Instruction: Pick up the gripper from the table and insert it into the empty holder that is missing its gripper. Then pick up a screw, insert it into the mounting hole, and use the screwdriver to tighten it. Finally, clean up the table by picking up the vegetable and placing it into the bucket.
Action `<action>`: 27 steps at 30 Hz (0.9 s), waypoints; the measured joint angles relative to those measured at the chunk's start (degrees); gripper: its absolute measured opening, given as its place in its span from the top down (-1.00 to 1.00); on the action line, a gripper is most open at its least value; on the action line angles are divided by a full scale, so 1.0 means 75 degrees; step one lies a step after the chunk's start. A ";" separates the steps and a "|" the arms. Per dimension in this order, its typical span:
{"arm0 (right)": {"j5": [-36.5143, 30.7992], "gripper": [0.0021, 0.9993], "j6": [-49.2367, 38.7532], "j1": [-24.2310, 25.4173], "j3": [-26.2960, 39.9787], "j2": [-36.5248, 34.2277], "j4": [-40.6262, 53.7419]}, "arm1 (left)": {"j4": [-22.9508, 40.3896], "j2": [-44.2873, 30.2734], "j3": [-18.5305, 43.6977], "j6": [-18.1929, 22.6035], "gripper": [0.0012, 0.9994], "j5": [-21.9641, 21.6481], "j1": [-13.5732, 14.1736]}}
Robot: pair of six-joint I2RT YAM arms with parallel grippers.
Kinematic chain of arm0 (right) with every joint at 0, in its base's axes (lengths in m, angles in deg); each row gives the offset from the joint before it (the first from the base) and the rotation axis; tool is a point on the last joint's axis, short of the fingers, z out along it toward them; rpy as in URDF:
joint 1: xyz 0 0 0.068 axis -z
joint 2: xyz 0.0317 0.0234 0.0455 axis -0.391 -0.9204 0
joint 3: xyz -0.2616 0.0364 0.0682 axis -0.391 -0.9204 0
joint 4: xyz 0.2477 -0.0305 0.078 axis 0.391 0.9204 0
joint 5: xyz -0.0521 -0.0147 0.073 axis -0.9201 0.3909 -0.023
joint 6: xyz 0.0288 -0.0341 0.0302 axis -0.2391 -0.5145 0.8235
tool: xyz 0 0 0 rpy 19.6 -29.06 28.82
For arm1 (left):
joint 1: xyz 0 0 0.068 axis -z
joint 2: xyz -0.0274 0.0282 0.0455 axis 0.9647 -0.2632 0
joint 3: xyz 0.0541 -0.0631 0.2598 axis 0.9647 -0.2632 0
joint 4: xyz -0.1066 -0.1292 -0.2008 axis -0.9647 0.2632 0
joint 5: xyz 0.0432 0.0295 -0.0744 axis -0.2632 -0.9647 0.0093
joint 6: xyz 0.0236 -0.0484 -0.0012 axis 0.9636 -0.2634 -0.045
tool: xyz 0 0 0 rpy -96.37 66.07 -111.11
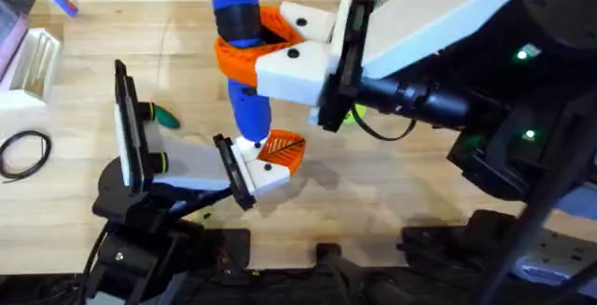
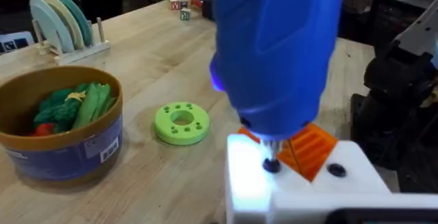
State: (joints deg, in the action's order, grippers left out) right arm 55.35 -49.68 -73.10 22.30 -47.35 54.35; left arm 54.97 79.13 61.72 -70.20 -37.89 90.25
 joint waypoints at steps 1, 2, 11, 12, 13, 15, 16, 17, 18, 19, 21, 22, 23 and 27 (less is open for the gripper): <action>-0.0012 0.96 0.0000 0.0000 0.0000 0.0001 0.0005 | 0.0000 0.0000 0.0000 0.0003 0.99 -0.0001 0.0000; -0.0016 0.96 0.0003 0.0000 0.0000 0.0001 0.0009 | 0.0000 0.0000 0.0000 0.0003 0.99 0.0001 0.0000; -0.0018 0.96 0.0003 0.0000 0.0000 0.0001 0.0023 | 0.0000 0.0000 0.0000 -0.0009 0.99 -0.0002 0.0000; -0.0013 0.96 0.0003 0.0000 0.0000 0.0001 0.0023 | 0.0000 0.0000 0.0000 -0.0011 0.99 -0.0002 0.0000; -0.0015 0.96 0.0003 0.0000 0.0000 0.0000 0.0023 | -0.0001 0.0000 0.0000 -0.0012 0.99 -0.0001 0.0000; -0.0016 0.96 0.0003 0.0000 0.0000 0.0001 0.0026 | 0.0000 0.0000 0.0000 -0.0009 0.99 -0.0002 0.0000; -0.0016 0.96 0.0003 0.0000 0.0000 0.0001 0.0026 | -0.0002 0.0000 0.0000 -0.0011 0.99 -0.0002 0.0000; -0.0016 0.96 0.0003 0.0000 0.0000 0.0001 0.0022 | 0.0000 0.0000 0.0000 -0.0010 0.99 -0.0002 0.0000; -0.0013 0.96 0.0006 0.0000 0.0000 -0.0002 0.0009 | -0.0003 0.0000 0.0000 -0.0003 0.99 -0.0002 0.0000; -0.0013 0.96 0.0009 0.0000 -0.0001 0.0001 -0.0033 | -0.0003 0.0000 0.0000 0.0000 0.99 -0.0002 0.0000; 0.0014 0.96 0.0026 0.0000 -0.0002 -0.0002 -0.0121 | -0.0012 0.0000 0.0000 0.0006 0.99 -0.0004 0.0000; 0.0041 0.96 0.0029 0.0033 -0.0003 0.0000 -0.0149 | -0.0019 0.0000 0.0000 0.0009 0.99 -0.0010 0.0000; 0.0048 0.96 0.0029 0.0061 -0.0003 -0.0001 -0.0152 | -0.0018 0.0003 0.0000 0.0009 0.99 -0.0019 0.0000; 0.0096 0.96 0.0029 0.0096 -0.0003 0.0001 -0.0154 | -0.0020 0.0002 0.0000 0.0008 0.99 -0.0066 0.0000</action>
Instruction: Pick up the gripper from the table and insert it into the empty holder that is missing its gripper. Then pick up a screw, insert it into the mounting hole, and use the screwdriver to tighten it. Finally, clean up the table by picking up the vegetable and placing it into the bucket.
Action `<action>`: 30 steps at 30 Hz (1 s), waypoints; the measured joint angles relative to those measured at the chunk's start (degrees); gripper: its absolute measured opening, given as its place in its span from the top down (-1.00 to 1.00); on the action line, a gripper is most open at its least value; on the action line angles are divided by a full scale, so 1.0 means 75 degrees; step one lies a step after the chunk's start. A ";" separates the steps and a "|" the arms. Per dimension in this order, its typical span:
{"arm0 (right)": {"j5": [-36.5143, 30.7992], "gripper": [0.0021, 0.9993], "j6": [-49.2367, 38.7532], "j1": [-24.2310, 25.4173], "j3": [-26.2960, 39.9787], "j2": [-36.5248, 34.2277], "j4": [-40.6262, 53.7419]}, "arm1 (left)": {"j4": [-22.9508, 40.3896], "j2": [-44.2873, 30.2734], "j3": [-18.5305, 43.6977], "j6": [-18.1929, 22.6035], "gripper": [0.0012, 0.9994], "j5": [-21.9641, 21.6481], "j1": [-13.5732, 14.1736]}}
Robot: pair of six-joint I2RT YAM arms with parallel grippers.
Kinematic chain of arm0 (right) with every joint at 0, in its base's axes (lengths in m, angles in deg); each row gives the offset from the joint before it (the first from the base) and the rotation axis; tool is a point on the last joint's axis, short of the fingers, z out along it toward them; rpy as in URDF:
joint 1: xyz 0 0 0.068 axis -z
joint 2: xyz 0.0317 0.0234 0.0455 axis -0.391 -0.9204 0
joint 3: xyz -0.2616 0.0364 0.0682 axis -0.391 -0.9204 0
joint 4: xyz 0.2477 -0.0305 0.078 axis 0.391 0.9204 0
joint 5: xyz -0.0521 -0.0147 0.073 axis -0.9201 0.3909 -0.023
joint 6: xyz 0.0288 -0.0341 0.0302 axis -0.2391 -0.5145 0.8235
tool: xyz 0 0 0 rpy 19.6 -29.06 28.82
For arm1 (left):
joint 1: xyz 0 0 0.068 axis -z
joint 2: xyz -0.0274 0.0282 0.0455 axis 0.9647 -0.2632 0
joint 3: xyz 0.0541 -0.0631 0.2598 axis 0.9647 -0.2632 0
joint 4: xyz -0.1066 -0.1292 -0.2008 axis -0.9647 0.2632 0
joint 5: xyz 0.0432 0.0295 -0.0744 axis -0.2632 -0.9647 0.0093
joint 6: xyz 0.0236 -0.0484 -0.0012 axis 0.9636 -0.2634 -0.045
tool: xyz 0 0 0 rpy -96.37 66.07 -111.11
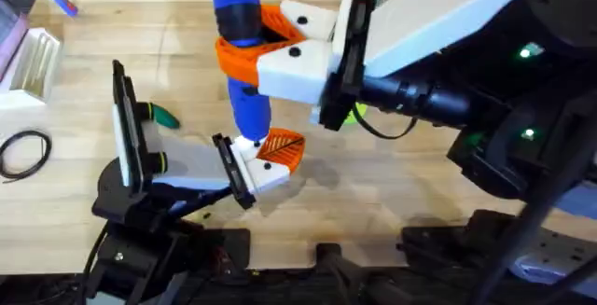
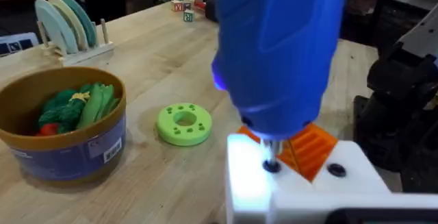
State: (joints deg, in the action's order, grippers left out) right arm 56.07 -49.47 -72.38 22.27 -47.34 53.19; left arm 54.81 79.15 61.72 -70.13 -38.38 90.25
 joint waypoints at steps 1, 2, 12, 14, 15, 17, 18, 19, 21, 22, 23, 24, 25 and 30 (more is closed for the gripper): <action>0.0025 0.96 0.0000 0.0000 0.0000 -0.0001 0.0000 | 0.0000 -0.0001 0.0000 -0.0002 0.99 0.0000 0.0000; 0.0041 0.93 0.0009 0.0000 0.0000 0.0000 -0.0001 | 0.0000 0.0000 0.0000 -0.0002 0.99 0.0000 0.0000; 0.0045 0.64 0.0028 0.0055 0.0003 0.0137 -0.0035 | 0.0000 0.0000 0.0000 -0.0001 0.99 -0.0035 -0.0003; 0.0045 0.67 0.0029 0.0055 0.0003 0.0155 -0.0035 | 0.0000 0.0000 0.0000 -0.0002 0.99 -0.0035 -0.0003; 0.0045 0.74 0.0026 0.0055 0.0003 0.0157 -0.0030 | 0.0000 -0.0001 0.0000 -0.0002 0.99 -0.0035 -0.0003; 0.0045 0.82 0.0029 0.0055 0.0003 0.0157 -0.0032 | 0.0000 0.0000 0.0000 -0.0002 0.99 -0.0035 -0.0003; 0.0032 0.87 0.0019 0.0059 0.0003 0.0157 -0.0029 | 0.0000 0.0000 0.0000 -0.0002 0.99 -0.0035 -0.0003; 0.0025 0.95 0.0000 0.0091 0.0003 0.0157 -0.0028 | 0.0000 -0.0001 0.0000 -0.0001 0.99 -0.0035 -0.0003; 0.0057 0.96 -0.0046 0.0209 0.0003 0.0157 -0.0002 | 0.0000 -0.0002 0.0000 -0.0002 0.99 -0.0035 -0.0003; 0.0058 0.96 -0.0171 0.0346 0.0003 0.0157 0.0047 | 0.0000 -0.0002 0.0000 -0.0002 0.99 -0.0035 -0.0003; 0.0054 0.96 -0.0288 0.0512 0.0003 0.0160 0.0120 | 0.0000 0.0000 0.0000 -0.0002 0.99 -0.0035 -0.0003; 0.0054 0.96 -0.0463 0.0730 0.0003 0.0157 0.0230 | 0.0000 0.0000 0.0000 -0.0002 0.99 -0.0035 -0.0003; 0.0048 0.96 -0.0705 0.1006 0.0003 0.0157 0.0401 | 0.0000 0.0000 0.0000 -0.0002 0.99 -0.0035 -0.0003; -0.0624 0.96 -0.2147 0.2346 0.0003 0.0156 0.1805 | 0.0000 -0.0001 0.0000 -0.0002 0.99 -0.0035 -0.0003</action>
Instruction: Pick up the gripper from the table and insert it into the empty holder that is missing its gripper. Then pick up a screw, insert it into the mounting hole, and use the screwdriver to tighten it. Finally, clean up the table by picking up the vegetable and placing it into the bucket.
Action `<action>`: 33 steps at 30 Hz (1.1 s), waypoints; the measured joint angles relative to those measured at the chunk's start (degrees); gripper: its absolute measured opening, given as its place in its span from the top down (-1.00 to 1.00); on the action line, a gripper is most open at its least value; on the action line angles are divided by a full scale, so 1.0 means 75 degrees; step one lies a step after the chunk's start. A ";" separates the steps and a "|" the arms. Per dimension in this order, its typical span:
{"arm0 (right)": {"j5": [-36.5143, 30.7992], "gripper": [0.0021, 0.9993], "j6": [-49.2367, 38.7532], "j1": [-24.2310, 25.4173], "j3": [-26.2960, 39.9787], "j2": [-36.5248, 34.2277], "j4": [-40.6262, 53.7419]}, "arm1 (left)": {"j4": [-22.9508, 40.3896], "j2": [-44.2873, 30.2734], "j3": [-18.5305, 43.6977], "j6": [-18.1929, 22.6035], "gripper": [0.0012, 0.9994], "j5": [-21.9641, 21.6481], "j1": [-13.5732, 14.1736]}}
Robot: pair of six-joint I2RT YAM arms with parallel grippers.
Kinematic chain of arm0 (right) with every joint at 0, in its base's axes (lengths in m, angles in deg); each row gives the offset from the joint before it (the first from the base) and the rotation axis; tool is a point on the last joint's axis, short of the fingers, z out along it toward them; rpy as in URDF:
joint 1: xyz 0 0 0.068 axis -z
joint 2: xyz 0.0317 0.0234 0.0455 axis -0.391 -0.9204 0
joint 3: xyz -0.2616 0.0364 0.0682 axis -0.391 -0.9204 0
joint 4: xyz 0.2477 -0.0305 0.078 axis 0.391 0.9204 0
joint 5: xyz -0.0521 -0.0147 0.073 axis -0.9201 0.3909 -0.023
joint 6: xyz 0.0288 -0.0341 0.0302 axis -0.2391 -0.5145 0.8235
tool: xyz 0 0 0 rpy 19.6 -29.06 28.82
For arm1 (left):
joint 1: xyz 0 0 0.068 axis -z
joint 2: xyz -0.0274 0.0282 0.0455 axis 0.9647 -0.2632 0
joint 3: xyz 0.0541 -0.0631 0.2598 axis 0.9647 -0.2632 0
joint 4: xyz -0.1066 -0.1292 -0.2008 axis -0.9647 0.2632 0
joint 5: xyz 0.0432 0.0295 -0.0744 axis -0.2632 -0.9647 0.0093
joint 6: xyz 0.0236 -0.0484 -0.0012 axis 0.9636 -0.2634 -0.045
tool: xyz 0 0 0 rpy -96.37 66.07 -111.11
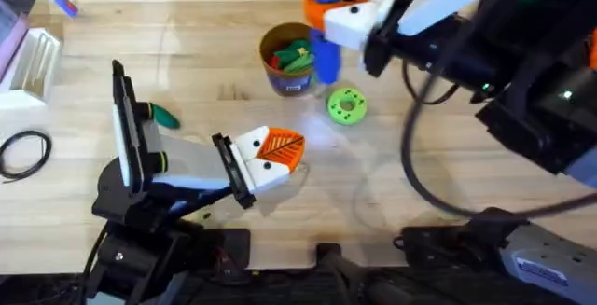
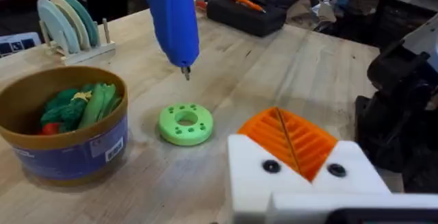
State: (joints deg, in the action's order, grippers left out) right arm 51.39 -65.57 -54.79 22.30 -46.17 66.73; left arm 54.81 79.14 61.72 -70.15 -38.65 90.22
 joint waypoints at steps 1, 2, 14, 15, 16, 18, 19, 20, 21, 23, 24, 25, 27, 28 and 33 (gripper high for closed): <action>-0.0267 0.96 -0.0405 0.0276 0.0000 -0.0006 0.0380 | 0.0000 -0.0001 0.0000 0.0002 0.99 0.0000 0.0000; -0.0541 0.96 -0.0855 0.0539 0.0000 -0.0041 0.0746 | 0.0000 0.0001 0.0000 0.0000 0.99 0.0000 0.0000; -0.3121 0.96 -0.7194 0.1343 0.0001 -0.2199 0.2262 | 0.0000 -0.0001 0.0000 0.0003 0.99 0.0000 0.0000; -0.3214 0.96 -0.7521 0.1343 0.0003 -0.2438 0.2257 | 0.0000 -0.0001 0.0000 0.0003 0.99 0.0000 0.0000; -0.3289 0.96 -0.7780 0.1343 0.0003 -0.2665 0.2261 | 0.0000 0.0001 0.0000 0.0000 0.99 0.0000 0.0000; -0.3388 0.96 -0.8197 0.1343 0.0003 -0.3134 0.2283 | 0.0000 0.0001 0.0000 0.0003 0.99 0.0000 0.0000; -0.3421 0.96 -0.8305 0.1343 0.0003 -0.3268 0.2292 | 0.0000 -0.0001 0.0000 0.0000 0.99 0.0000 0.0000; -0.3447 0.91 -0.8397 0.1343 0.0003 -0.3393 0.2320 | 0.0000 -0.0001 0.0000 0.0000 0.99 0.0000 0.0000; -0.3470 0.79 -0.8459 0.1343 0.0003 -0.3473 0.2348 | 0.0000 0.0000 0.0000 0.0000 0.99 0.0000 0.0000; -0.3534 0.19 -0.8519 0.1343 0.0003 -0.3513 0.2344 | 0.0000 0.0001 0.0000 0.0000 0.94 0.0000 0.0000; -0.3560 -0.05 -0.8513 0.1343 0.0005 -0.3505 0.2274 | 0.0000 -0.0001 0.0000 0.0002 0.93 0.0000 0.0000; -0.3580 -0.34 -0.8450 0.1343 0.0030 -0.3495 0.2237 | 0.0000 0.0000 0.0000 0.0003 0.91 0.0000 0.0000; -0.3621 -0.62 -0.8295 0.1343 0.0082 -0.3467 0.2250 | 0.0000 0.0001 0.0000 0.0002 0.82 0.0000 0.0000; -0.3627 -0.77 -0.8195 0.1343 0.0108 -0.3433 0.2353 | 0.0000 0.0000 0.0000 0.0000 0.78 0.0000 0.0000; -0.3766 -0.89 -0.7772 0.1343 0.0117 -0.3222 0.2834 | 0.0000 0.0002 0.0003 0.0003 0.53 0.0000 0.0000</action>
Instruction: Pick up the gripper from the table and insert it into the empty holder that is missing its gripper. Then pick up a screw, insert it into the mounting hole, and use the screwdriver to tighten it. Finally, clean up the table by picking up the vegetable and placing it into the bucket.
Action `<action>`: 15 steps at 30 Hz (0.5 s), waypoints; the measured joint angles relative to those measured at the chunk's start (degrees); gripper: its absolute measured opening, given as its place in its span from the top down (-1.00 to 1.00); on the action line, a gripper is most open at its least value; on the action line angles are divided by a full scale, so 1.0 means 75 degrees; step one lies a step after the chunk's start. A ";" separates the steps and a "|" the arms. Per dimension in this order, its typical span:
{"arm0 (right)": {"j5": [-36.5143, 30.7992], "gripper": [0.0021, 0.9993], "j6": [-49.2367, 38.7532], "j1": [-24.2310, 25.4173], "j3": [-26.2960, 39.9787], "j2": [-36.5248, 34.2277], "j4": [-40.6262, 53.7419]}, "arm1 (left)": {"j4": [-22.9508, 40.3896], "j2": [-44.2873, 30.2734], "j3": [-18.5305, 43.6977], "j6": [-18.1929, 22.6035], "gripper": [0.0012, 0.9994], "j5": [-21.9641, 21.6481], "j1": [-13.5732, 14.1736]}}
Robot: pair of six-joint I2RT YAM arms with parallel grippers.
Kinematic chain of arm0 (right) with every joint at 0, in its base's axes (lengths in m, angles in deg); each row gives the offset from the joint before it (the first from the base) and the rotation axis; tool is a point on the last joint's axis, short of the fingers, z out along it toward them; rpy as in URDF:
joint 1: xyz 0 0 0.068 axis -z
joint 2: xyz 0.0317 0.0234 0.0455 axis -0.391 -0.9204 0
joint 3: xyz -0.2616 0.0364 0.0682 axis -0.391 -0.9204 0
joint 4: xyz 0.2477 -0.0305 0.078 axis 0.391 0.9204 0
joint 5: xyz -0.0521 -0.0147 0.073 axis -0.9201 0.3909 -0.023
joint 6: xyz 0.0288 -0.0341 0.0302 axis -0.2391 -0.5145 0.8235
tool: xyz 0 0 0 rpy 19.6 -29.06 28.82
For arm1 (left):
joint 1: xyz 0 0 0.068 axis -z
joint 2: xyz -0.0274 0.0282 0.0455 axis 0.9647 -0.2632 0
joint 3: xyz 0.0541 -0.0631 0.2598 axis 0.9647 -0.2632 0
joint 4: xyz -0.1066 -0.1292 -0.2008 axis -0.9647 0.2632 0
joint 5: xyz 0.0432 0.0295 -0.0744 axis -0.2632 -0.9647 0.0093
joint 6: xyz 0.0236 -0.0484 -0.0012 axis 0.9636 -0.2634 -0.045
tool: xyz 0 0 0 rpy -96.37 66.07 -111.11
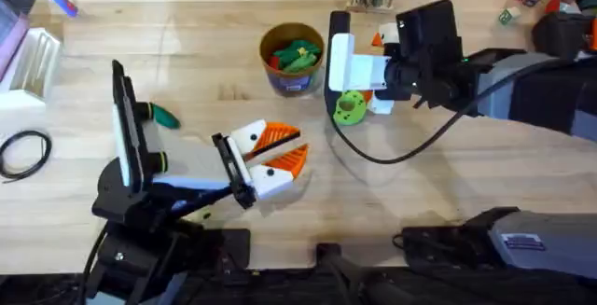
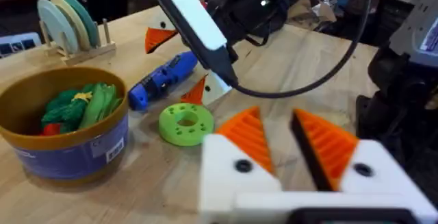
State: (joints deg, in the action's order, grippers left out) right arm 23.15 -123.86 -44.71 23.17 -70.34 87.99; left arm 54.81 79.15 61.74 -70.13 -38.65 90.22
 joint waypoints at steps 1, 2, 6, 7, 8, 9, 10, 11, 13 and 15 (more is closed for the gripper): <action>-0.0062 -0.89 0.0141 0.0000 0.0000 0.0047 0.0014 | 0.0000 -0.0002 -0.0003 0.0000 0.35 -0.0001 0.0000; -0.0139 -0.89 0.0332 0.0000 0.0000 0.0117 0.0022 | 0.0000 0.0000 -0.0003 0.0001 0.17 -0.0001 0.0000; -0.0409 -0.89 0.1084 0.0000 0.0000 0.0575 0.0061 | 0.0000 -0.0002 -0.0003 -0.0004 -0.88 -0.0015 0.0000; -0.0464 -0.90 0.1263 0.0000 0.0000 0.0731 0.0075 | 0.0000 0.0000 -0.0003 -0.0003 -0.96 -0.0015 0.0000; -0.0506 -0.89 0.1412 0.0000 0.0000 0.0881 0.0092 | 0.0000 0.0000 -0.0003 0.0000 -0.98 -0.0015 0.0000; -0.0537 -0.90 0.1584 0.0000 0.0000 0.1060 0.0112 | 0.0000 -0.0001 -0.0003 0.0000 -0.98 -0.0016 0.0000; -0.0554 -0.90 0.1733 0.0000 0.0000 0.1215 0.0117 | 0.0000 0.0000 -0.0003 -0.0001 -0.98 -0.0017 0.0000; -0.0566 -0.90 0.1913 0.0000 0.0000 0.1398 0.0117 | 0.0000 0.0000 -0.0003 0.0000 -0.98 -0.0017 0.0000; -0.0569 -0.90 0.2279 0.0000 0.0000 0.1743 0.0114 | 0.0000 -0.0002 -0.0003 0.0000 -0.98 -0.0017 0.0000; -0.0575 -0.90 0.2757 0.0000 0.0000 0.2098 0.0116 | 0.0000 -0.0003 -0.0003 0.0000 -0.98 -0.0017 0.0000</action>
State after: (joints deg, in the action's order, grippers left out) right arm 18.84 -103.19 -44.71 23.17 -54.60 88.86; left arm 54.81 79.13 61.72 -70.13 -38.78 90.22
